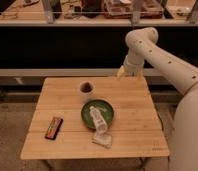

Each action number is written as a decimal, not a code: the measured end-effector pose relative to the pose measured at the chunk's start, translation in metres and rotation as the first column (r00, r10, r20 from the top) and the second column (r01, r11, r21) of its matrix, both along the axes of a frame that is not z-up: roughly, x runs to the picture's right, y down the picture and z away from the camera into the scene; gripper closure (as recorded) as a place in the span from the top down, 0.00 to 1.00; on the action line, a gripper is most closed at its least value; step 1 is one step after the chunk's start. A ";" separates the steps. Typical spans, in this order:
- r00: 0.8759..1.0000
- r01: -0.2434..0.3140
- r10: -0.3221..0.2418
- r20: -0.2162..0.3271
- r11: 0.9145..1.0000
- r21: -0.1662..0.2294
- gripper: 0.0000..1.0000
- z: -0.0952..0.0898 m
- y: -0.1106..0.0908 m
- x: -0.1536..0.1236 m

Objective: Move the arm in a circular motion

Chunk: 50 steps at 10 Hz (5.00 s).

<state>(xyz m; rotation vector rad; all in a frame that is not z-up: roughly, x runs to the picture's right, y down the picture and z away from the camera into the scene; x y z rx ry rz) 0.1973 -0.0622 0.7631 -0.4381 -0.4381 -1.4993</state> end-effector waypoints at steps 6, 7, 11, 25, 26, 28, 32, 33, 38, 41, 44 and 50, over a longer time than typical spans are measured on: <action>0.978 -0.073 0.030 -0.204 0.976 -0.207 0.70 -0.158 0.129 0.010; 0.979 -0.077 0.030 -0.200 0.969 -0.235 0.70 -0.175 0.147 -0.007; 0.991 0.009 0.030 0.131 0.958 -0.287 0.70 -0.179 0.158 -0.160; 0.997 -0.057 0.059 -0.042 0.996 0.063 0.70 0.072 -0.017 0.023; 0.988 -0.114 0.118 -0.099 0.993 0.042 0.70 0.047 -0.002 0.056; 0.974 -0.157 0.153 -0.169 0.988 -0.010 0.70 -0.021 0.022 0.078; 0.996 -0.054 0.035 -0.077 0.963 -0.263 0.70 -0.137 0.113 -0.024; 1.000 -0.009 0.018 0.026 0.945 -0.327 0.70 -0.148 0.136 -0.074; 0.872 0.237 -0.040 0.488 0.907 -0.349 0.70 -0.154 0.161 -0.284; 0.782 0.272 -0.126 0.610 0.950 -0.152 0.70 -0.072 0.097 -0.370; 0.874 0.214 -0.201 0.443 0.977 0.020 0.70 0.047 0.004 -0.297; 0.989 -0.001 0.019 -0.147 0.993 0.120 0.70 0.061 -0.044 0.041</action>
